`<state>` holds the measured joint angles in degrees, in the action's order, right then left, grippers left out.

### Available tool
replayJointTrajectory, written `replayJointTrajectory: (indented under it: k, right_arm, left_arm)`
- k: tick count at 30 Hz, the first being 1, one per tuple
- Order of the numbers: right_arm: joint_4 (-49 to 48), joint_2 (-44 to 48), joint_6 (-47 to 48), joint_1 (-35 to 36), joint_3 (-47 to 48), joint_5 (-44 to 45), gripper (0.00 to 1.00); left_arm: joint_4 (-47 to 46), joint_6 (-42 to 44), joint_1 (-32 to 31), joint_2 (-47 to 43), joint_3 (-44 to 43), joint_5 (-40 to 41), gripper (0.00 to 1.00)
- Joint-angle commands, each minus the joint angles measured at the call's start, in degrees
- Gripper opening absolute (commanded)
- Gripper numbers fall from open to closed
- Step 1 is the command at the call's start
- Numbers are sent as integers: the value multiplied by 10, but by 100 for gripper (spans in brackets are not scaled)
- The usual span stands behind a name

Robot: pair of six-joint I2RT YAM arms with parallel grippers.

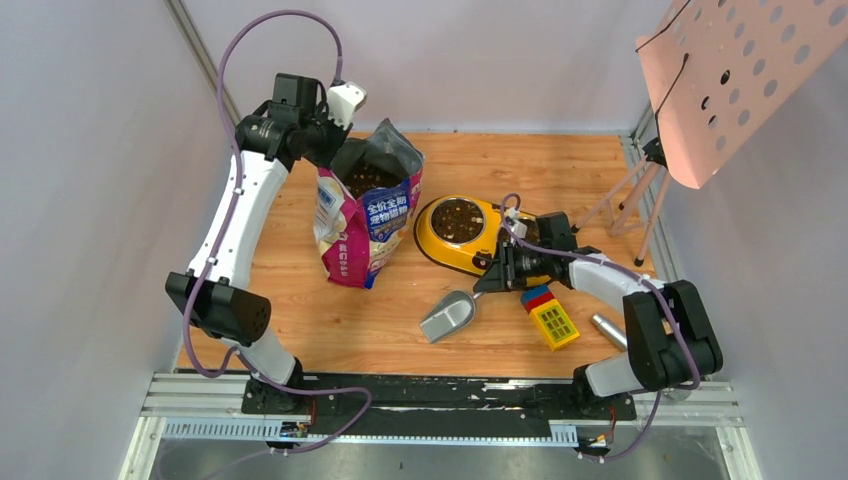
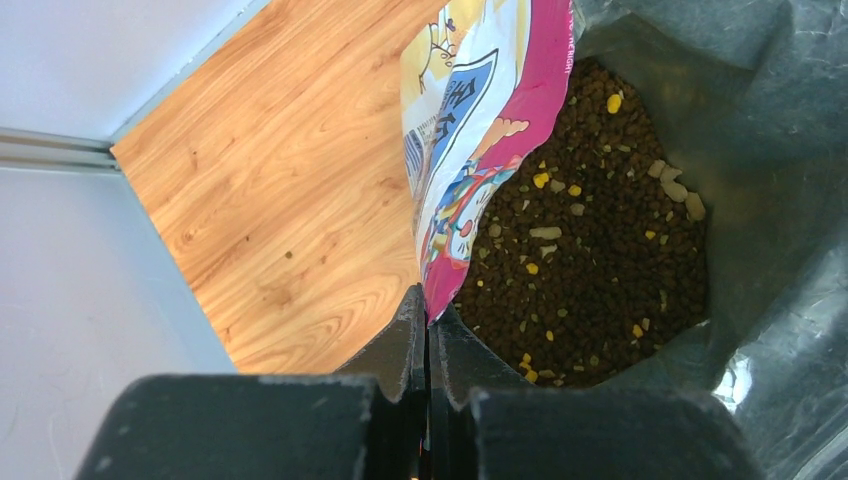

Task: Serve the pet food

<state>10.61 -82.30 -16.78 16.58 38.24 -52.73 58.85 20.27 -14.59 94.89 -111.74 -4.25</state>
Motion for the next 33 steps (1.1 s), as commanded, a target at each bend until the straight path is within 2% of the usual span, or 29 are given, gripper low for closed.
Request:
replayJointTrajectory:
  k: [1, 3, 5, 6, 7, 11, 14, 19, 25, 28, 33]
  right_arm:
    - [-25, 3, -43, -35, -12, 79, 2]
    - [-27, 3, -50, -46, -17, 90, 5]
    - [-14, 9, -49, -61, -18, 99, 18]
    - [-1, 12, -46, -67, -15, 107, 29]
    - [14, 14, -32, -73, -9, 110, 36]
    - [117, 37, 70, -80, 56, 147, 53]
    - [180, 52, 84, -91, 106, 212, 62]
    - [221, 68, 90, -103, 169, 198, 71]
    - [176, 20, 91, -74, 251, 156, 71]
    - [146, -22, 107, -41, 322, 144, 71]
    - [107, -116, 132, 2, 491, 118, 72]
  left_arm:
    - [-44, -9, -1, -57, 5, -18, 0]
    - [-46, -11, -1, -58, 9, -13, 0]
    - [-46, -11, -1, -60, 11, -11, 0]
    - [-46, -11, -1, -60, 12, -11, 0]
    - [-46, -9, -1, -61, 12, -11, 0]
    - [-44, -2, -1, -67, 18, -8, 0]
    - [-44, -3, -1, -72, 24, -12, 0]
    - [-42, -21, -1, -87, 27, -33, 0]
    - [-45, -35, -1, -106, 49, -57, 0]
    - [-50, -39, 0, -114, 57, -79, 0]
    - [-74, -47, -1, -105, 60, -105, 0]
